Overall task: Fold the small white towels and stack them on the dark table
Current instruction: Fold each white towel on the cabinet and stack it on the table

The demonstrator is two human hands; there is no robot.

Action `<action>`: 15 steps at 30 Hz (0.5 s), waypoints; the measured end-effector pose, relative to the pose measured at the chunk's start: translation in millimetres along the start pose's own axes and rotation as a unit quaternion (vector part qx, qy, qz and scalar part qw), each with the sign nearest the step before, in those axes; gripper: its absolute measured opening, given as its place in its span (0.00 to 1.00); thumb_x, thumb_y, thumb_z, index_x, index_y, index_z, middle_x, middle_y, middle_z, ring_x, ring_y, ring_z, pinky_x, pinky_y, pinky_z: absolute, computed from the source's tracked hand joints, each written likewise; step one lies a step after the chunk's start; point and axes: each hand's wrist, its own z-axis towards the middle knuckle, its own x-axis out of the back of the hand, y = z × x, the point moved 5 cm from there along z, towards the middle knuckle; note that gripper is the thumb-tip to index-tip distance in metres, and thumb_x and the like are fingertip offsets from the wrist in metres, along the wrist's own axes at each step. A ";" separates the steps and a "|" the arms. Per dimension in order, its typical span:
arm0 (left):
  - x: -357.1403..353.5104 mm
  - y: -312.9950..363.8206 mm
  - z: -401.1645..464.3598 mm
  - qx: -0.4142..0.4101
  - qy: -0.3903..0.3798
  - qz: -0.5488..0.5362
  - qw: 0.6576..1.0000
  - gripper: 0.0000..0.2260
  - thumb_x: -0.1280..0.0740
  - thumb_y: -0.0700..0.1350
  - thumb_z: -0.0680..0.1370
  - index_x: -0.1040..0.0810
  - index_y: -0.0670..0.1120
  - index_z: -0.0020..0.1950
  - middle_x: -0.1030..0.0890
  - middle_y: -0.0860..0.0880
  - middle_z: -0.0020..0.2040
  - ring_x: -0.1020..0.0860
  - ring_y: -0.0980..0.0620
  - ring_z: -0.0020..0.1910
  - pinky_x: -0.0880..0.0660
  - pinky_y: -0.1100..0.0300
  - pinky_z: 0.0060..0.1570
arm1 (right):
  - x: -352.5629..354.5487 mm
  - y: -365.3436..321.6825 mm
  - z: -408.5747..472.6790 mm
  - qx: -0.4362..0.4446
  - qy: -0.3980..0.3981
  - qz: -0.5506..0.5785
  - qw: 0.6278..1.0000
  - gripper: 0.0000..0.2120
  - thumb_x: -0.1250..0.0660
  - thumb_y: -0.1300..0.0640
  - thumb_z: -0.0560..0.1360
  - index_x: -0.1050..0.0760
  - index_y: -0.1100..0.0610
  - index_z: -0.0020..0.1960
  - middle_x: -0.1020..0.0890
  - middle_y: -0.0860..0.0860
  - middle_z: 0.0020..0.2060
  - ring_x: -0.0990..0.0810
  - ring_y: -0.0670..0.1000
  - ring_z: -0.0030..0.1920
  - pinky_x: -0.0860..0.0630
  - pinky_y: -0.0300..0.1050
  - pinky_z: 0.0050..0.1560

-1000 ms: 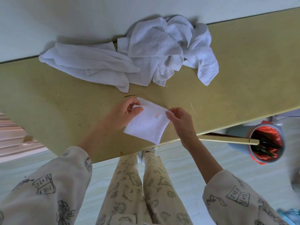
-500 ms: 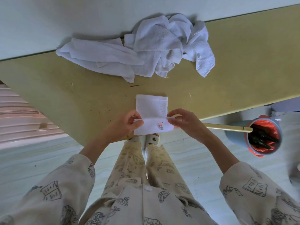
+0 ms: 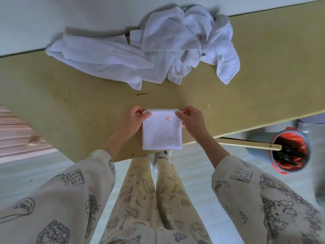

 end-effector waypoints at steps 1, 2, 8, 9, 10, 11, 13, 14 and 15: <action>0.0 -2.2 2.0 0.008 0.007 -0.002 1.000 0.12 0.32 0.47 0.75 0.22 0.40 0.53 0.19 0.45 0.45 0.21 0.49 0.44 0.27 0.65 0.43 | -2.6 1.3 3.0 -0.002 0.006 -0.007 1.000 0.04 0.31 0.59 0.73 0.23 0.58 0.46 0.23 0.48 0.33 0.24 0.52 0.40 0.22 0.57 0.51; 0.4 -3.8 3.4 0.013 0.014 -0.003 1.000 0.12 0.32 0.47 0.75 0.22 0.40 0.52 0.19 0.45 0.45 0.21 0.50 0.45 0.28 0.66 0.42 | -4.2 2.2 5.1 -0.004 0.012 -0.014 1.000 0.05 0.31 0.58 0.73 0.23 0.59 0.46 0.24 0.48 0.32 0.24 0.52 0.40 0.22 0.57 0.51; -0.3 -5.5 7.4 0.036 0.017 -0.004 0.999 0.11 0.32 0.49 0.75 0.23 0.42 0.51 0.20 0.48 0.45 0.21 0.51 0.45 0.26 0.63 0.43 | -7.2 -0.3 10.1 -0.001 0.026 -0.053 0.998 0.07 0.32 0.57 0.73 0.23 0.60 0.47 0.25 0.46 0.32 0.24 0.53 0.40 0.22 0.53 0.49; 0.0 -3.5 6.8 0.033 0.022 0.006 0.999 0.11 0.32 0.49 0.75 0.23 0.42 0.51 0.20 0.48 0.45 0.22 0.52 0.44 0.28 0.66 0.41 | -7.6 -1.1 10.2 0.002 0.029 -0.060 0.998 0.06 0.32 0.57 0.73 0.23 0.60 0.47 0.25 0.46 0.32 0.24 0.53 0.40 0.22 0.52 0.48; 0.6 -1.4 6.0 0.027 0.028 0.017 0.999 0.11 0.33 0.48 0.75 0.23 0.42 0.51 0.21 0.48 0.44 0.23 0.52 0.43 0.30 0.68 0.39 | -7.9 -2.0 9.7 0.005 0.031 -0.068 0.997 0.06 0.33 0.56 0.74 0.24 0.59 0.47 0.24 0.46 0.33 0.24 0.52 0.40 0.23 0.50 0.47; 0.8 0.3 5.1 0.020 0.033 0.026 0.999 0.11 0.33 0.48 0.75 0.23 0.41 0.51 0.22 0.49 0.43 0.24 0.53 0.42 0.31 0.70 0.37 | -8.2 -2.7 8.9 0.006 0.034 -0.078 0.996 0.07 0.33 0.56 0.74 0.24 0.59 0.48 0.24 0.47 0.35 0.24 0.52 0.41 0.25 0.47 0.45; 0.4 1.1 3.0 0.011 0.041 0.036 0.998 0.11 0.33 0.48 0.76 0.24 0.41 0.51 0.23 0.49 0.40 0.25 0.53 0.41 0.33 0.72 0.35 | -8.5 -3.9 6.9 0.005 0.039 -0.091 0.995 0.08 0.34 0.55 0.75 0.24 0.59 0.50 0.23 0.48 0.39 0.25 0.50 0.43 0.30 0.42 0.44; 0.0 0.5 2.3 0.008 0.047 0.037 0.998 0.11 0.33 0.48 0.76 0.24 0.41 0.50 0.25 0.50 0.38 0.26 0.53 0.40 0.33 0.73 0.34 | -8.3 -4.2 6.0 0.008 0.041 -0.095 0.995 0.09 0.34 0.54 0.75 0.24 0.59 0.51 0.22 0.48 0.40 0.25 0.50 0.44 0.30 0.42 0.44; -0.1 -0.5 1.7 0.005 0.055 0.035 0.998 0.11 0.33 0.48 0.76 0.24 0.40 0.50 0.26 0.51 0.36 0.27 0.53 0.39 0.33 0.74 0.33 | -8.4 -4.1 5.4 0.011 0.044 -0.098 0.994 0.09 0.34 0.54 0.75 0.24 0.59 0.51 0.22 0.48 0.40 0.24 0.50 0.45 0.29 0.42 0.45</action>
